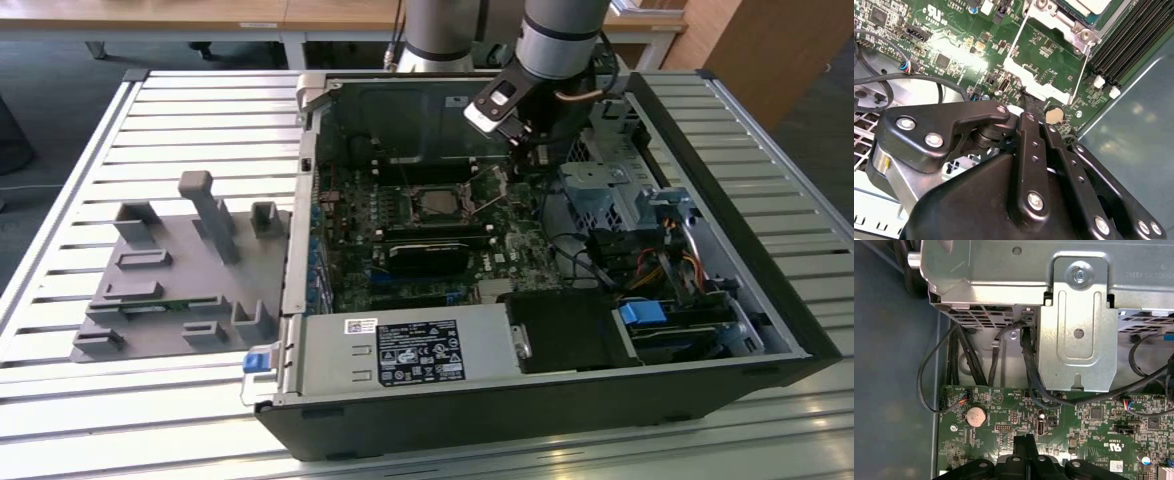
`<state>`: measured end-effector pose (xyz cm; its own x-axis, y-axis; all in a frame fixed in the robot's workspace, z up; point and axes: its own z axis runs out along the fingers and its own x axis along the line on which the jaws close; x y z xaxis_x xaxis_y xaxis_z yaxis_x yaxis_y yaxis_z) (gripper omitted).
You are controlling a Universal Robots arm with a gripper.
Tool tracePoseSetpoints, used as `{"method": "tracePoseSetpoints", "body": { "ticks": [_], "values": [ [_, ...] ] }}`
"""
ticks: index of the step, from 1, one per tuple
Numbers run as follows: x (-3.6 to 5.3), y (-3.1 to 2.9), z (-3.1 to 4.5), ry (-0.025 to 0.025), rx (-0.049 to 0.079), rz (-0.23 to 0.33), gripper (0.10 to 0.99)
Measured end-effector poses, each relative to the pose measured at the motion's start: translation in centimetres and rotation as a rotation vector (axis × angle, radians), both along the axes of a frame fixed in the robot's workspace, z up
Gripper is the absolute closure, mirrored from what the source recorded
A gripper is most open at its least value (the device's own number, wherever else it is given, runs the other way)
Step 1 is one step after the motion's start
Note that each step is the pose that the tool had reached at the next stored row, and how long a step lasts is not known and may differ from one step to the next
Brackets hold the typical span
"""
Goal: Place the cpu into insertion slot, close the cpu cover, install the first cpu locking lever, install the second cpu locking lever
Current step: 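Close the cpu cover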
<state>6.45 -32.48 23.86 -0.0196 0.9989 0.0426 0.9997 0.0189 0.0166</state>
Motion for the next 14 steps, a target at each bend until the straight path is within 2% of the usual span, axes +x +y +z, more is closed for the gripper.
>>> {"method": "tracePoseSetpoints", "body": {
  "ticks": [14],
  "values": [
    [-1.58,0.0,0.0,0.0,0.0,0.0,0.98]
  ]
}}
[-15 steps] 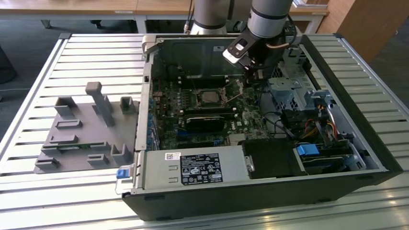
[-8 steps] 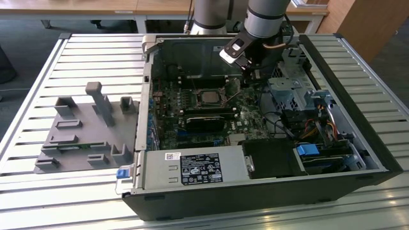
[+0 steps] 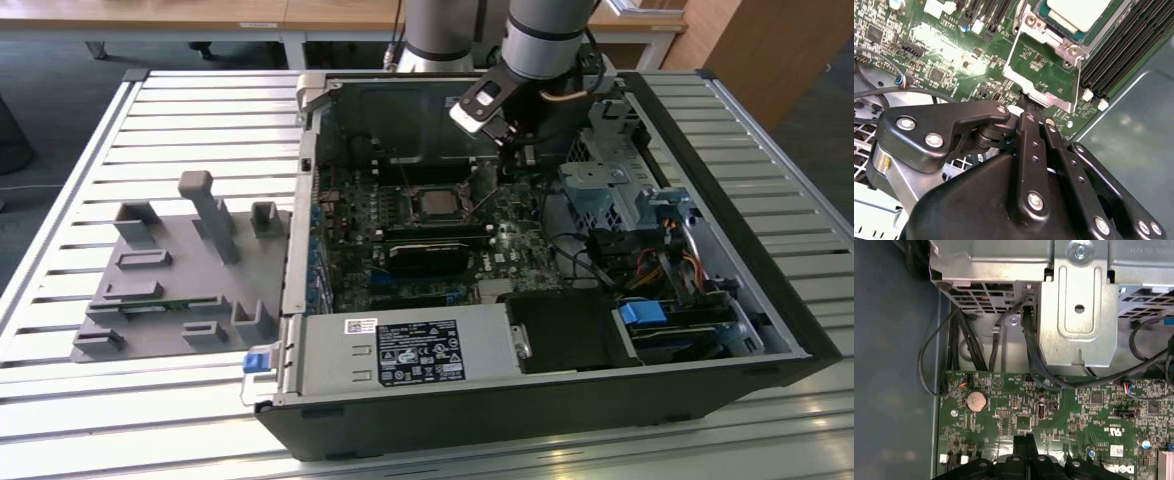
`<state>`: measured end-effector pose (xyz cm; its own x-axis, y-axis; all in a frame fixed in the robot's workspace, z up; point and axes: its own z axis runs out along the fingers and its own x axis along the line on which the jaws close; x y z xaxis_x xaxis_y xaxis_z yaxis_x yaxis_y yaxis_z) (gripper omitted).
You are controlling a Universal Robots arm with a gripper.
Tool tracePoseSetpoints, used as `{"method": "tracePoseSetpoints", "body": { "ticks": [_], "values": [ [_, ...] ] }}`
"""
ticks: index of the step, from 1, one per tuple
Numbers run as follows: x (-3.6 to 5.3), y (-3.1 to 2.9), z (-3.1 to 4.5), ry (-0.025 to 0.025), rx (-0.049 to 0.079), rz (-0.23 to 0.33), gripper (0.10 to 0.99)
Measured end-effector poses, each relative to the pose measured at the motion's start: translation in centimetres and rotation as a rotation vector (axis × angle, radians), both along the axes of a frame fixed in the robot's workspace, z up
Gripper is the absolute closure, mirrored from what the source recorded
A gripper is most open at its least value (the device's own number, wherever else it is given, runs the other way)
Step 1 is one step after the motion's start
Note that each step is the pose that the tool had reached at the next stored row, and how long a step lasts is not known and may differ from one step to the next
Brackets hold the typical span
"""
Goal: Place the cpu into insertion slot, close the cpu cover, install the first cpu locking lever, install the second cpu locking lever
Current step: 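Close the cpu cover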
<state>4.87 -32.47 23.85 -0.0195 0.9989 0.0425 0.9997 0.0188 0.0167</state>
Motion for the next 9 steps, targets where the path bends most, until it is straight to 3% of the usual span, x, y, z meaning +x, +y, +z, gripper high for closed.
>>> {"method": "tracePoseSetpoints", "body": {
  "ticks": [9],
  "values": [
    [-1.19,0.0,-0.02,0.0,0.0,0.0,0.98]
  ]
}}
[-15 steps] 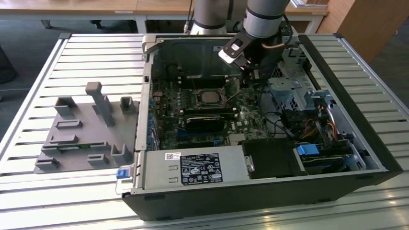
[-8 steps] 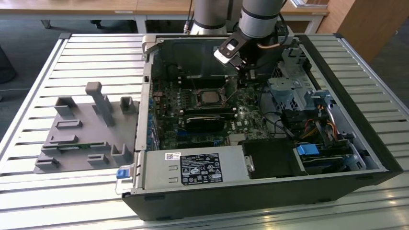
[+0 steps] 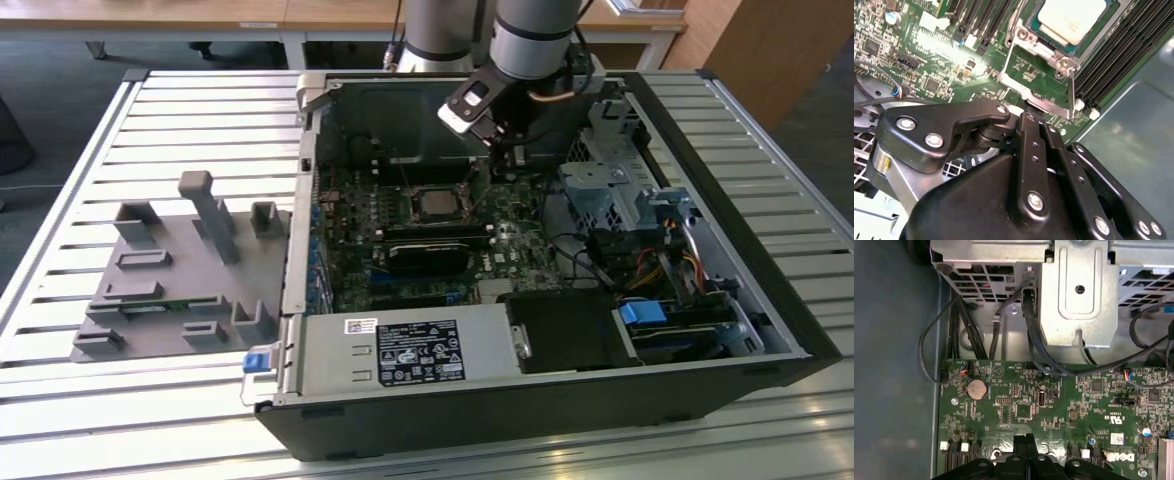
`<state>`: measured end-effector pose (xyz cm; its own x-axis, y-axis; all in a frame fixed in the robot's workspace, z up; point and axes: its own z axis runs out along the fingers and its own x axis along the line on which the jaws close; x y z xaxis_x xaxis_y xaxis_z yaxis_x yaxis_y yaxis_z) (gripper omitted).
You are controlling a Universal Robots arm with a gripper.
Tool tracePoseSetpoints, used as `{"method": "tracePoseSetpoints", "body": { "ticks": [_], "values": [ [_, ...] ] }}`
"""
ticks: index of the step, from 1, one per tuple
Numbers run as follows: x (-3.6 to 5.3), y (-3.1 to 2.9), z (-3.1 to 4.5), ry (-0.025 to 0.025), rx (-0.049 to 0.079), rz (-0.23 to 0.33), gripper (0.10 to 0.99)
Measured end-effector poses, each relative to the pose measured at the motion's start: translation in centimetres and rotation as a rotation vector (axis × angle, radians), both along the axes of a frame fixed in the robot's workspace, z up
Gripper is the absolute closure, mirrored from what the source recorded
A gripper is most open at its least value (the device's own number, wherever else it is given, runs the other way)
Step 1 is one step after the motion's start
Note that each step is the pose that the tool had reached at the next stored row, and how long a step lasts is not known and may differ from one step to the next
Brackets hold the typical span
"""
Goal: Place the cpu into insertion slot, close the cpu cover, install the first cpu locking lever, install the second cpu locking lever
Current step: 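Close the cpu cover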
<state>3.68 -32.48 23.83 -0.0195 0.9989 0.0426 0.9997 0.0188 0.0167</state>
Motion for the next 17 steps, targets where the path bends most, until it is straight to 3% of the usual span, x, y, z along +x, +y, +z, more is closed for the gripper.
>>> {"method": "tracePoseSetpoints", "body": {
  "ticks": [17],
  "values": [
    [-1.61,0.01,-0.15,0.0,-0.001,0.0,0.98]
  ]
}}
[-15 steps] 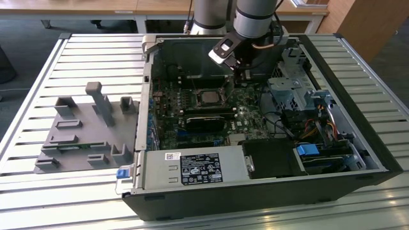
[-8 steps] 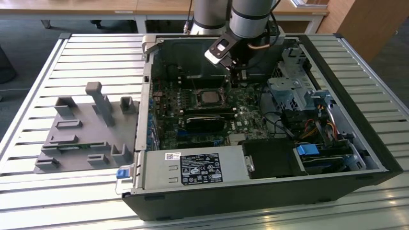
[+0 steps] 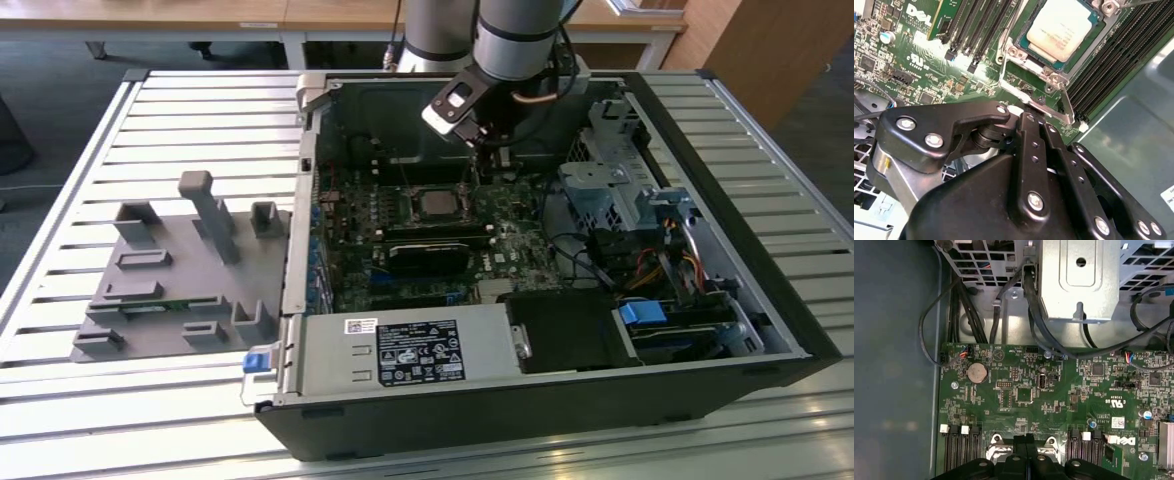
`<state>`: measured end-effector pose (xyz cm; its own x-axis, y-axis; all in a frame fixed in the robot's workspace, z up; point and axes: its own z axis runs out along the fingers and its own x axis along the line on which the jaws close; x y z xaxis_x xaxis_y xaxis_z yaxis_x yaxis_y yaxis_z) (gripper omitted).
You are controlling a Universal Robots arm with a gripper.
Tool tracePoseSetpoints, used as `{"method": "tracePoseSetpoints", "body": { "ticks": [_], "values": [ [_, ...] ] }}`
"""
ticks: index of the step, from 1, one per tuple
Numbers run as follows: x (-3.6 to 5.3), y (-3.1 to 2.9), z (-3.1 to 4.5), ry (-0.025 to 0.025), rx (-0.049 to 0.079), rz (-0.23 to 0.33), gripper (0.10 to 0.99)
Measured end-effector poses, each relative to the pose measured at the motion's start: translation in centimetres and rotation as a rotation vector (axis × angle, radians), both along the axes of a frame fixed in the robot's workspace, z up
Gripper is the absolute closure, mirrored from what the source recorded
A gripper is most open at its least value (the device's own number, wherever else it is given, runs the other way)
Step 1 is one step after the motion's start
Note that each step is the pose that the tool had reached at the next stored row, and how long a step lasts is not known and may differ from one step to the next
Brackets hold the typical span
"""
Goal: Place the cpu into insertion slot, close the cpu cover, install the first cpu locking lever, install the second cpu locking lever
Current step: 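Close the cpu cover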
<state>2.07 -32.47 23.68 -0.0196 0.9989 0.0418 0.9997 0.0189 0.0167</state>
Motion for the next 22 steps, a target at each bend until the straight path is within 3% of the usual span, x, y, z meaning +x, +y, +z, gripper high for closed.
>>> {"method": "tracePoseSetpoints", "body": {
  "ticks": [22],
  "values": [
    [-1.08,0.07,-0.44,0.0,0.0,0.0,0.98]
  ]
}}
